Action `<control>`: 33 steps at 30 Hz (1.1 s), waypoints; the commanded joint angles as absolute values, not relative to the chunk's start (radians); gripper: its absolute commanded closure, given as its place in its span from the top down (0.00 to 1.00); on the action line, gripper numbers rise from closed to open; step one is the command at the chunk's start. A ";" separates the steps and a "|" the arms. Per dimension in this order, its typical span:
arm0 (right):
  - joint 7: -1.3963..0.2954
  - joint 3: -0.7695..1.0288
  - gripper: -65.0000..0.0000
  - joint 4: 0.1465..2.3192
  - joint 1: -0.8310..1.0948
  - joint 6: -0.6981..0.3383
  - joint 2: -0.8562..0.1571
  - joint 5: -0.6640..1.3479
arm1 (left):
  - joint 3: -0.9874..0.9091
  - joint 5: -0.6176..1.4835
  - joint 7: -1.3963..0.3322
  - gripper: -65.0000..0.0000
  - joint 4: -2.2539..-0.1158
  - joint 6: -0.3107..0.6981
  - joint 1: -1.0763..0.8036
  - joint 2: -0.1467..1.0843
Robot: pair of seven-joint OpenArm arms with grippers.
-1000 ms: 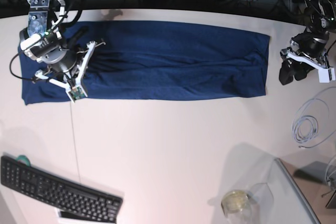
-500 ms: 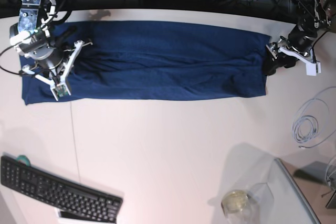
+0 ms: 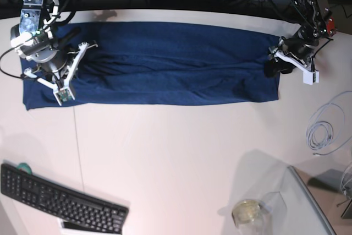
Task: Layout the t-shirt on the table in an organized manner, then fold the t-shirt properly
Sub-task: 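Adjust the corner with the right gripper while the left gripper regrasps its corner, then fold the strip end held by the left gripper inward toward the right gripper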
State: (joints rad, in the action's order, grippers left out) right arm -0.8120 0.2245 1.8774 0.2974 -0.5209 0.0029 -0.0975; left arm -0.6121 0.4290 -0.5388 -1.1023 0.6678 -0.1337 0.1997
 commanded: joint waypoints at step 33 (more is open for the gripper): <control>-0.797 0.226 0.04 1.900 0.291 -0.521 -0.001 -0.093 | -0.493 0.418 -0.556 0.00 -1.664 0.584 -0.348 0.183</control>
